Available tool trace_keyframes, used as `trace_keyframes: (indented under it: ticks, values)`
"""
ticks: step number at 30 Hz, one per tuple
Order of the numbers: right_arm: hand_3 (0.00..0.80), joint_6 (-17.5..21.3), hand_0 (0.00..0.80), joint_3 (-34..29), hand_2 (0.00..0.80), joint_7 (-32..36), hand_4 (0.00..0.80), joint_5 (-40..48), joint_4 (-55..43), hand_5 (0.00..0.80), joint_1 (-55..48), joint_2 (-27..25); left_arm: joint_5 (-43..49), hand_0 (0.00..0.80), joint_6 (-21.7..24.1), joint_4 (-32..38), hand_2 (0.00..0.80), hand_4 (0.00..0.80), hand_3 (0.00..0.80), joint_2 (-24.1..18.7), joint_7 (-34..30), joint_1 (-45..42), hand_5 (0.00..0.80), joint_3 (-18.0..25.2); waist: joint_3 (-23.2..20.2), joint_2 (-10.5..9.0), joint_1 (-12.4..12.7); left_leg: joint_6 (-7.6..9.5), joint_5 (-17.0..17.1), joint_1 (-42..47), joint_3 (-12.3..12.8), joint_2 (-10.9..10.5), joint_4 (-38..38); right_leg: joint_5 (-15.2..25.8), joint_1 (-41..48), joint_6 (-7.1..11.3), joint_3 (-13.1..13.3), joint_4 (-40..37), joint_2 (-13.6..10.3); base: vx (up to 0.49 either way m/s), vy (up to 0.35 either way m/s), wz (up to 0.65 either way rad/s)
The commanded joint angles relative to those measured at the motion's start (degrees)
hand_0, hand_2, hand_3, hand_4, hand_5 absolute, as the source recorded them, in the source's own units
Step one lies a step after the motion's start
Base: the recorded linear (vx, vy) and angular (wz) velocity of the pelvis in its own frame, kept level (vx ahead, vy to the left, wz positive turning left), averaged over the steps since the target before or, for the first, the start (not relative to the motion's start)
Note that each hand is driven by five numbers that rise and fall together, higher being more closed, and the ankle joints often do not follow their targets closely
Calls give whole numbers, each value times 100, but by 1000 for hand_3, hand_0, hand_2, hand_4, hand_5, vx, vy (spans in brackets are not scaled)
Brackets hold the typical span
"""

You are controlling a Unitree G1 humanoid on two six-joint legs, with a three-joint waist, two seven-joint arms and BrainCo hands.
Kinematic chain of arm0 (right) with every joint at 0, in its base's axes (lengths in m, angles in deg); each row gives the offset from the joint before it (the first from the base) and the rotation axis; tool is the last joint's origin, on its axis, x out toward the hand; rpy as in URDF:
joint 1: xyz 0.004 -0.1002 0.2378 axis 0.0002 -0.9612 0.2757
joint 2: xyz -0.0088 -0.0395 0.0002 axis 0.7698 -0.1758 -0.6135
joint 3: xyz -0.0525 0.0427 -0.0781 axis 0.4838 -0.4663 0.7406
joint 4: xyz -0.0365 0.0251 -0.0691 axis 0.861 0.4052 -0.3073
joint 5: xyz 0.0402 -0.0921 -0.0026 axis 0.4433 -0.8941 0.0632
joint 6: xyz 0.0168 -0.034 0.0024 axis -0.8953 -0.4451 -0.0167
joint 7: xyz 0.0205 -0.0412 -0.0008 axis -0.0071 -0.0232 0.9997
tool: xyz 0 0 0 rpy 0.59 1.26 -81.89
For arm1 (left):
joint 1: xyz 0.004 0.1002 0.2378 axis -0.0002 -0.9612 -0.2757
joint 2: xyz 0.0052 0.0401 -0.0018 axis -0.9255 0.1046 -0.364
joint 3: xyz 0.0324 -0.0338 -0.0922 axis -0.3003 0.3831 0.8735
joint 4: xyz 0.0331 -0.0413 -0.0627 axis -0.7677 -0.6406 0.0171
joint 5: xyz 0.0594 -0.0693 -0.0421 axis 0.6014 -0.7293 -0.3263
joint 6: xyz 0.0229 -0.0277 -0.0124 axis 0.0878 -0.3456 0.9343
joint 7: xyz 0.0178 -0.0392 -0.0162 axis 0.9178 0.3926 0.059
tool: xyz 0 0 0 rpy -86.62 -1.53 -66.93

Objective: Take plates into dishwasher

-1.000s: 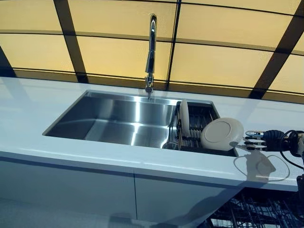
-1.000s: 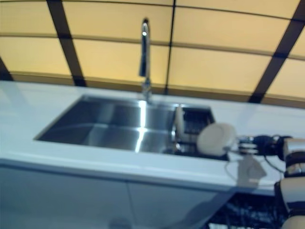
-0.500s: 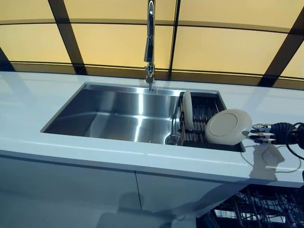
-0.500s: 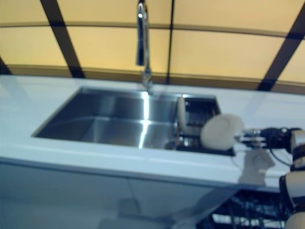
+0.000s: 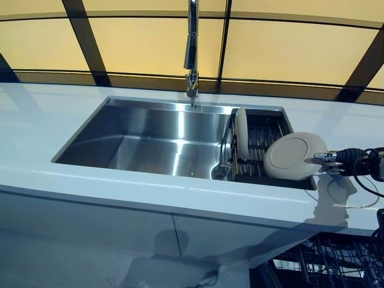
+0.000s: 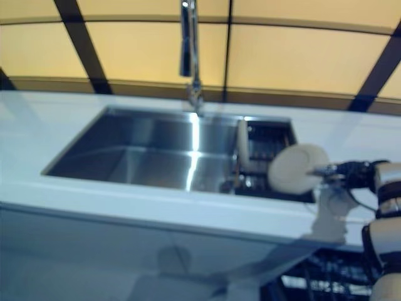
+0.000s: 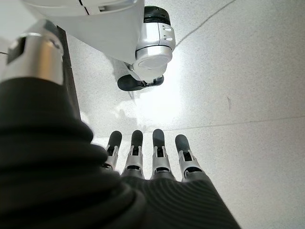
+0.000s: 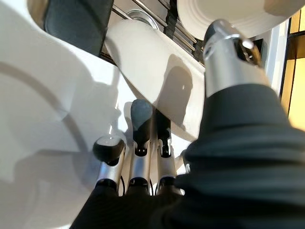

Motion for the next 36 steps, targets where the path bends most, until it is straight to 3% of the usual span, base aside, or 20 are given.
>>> trace_keyframes:
  ticks: [1,9,10,11,12,13,20,36]
  values:
    - [0,-120,0,687,0,164,0,-18,138,0,291,550,-171,0,-19,-104,0,0,0,-31,126,325,0,-125,449,-203,327,321,378,-234,-154,-359,-187,-146,208,54,88,157,-160,42,21,1]
    - [0,-104,0,746,0,48,0,-95,119,0,355,703,-249,0,-53,-114,0,0,0,20,150,283,0,-134,444,-192,356,328,371,-201,-153,-361,-187,-138,245,56,88,150,-178,5,4,0]
    - [267,-71,267,738,267,4,267,-78,122,267,353,739,-275,0,-33,-112,0,0,0,30,158,275,0,-144,457,-187,365,326,375,-213,-155,-357,-187,-131,238,63,85,145,-181,0,0,0]
    - [380,-59,380,740,380,-19,380,-79,124,380,358,749,-274,0,-24,-115,0,0,0,33,159,273,0,-143,460,-184,369,325,378,-217,-156,-357,-187,-129,234,63,83,145,-183,0,0,0]
    - [696,41,696,762,696,-169,696,-79,135,696,393,778,-282,0,-7,-118,0,0,0,42,161,273,0,-148,472,-176,381,324,385,-228,-161,-356,-187,-125,226,64,78,145,-188,0,0,0]
    - [800,74,800,789,800,-319,800,5,147,800,429,796,-301,0,-12,-113,0,0,0,48,165,275,0,-160,480,-170,388,322,389,-233,-164,-353,-187,-123,224,64,75,144,-190,0,0,0]
    - [800,437,800,935,800,-973,800,97,173,800,744,778,-290,0,41,-85,0,0,0,82,170,238,0,-187,504,-145,438,312,397,-257,-207,-347,-187,-115,201,82,58,163,-209,-1,2,3]
    - [800,1303,800,1012,800,-1353,800,539,-213,800,832,609,-197,0,-25,-13,0,0,0,74,187,171,0,-238,358,-240,311,306,318,-87,-72,-334,-187,-128,322,101,147,138,-218,-3,5,3]
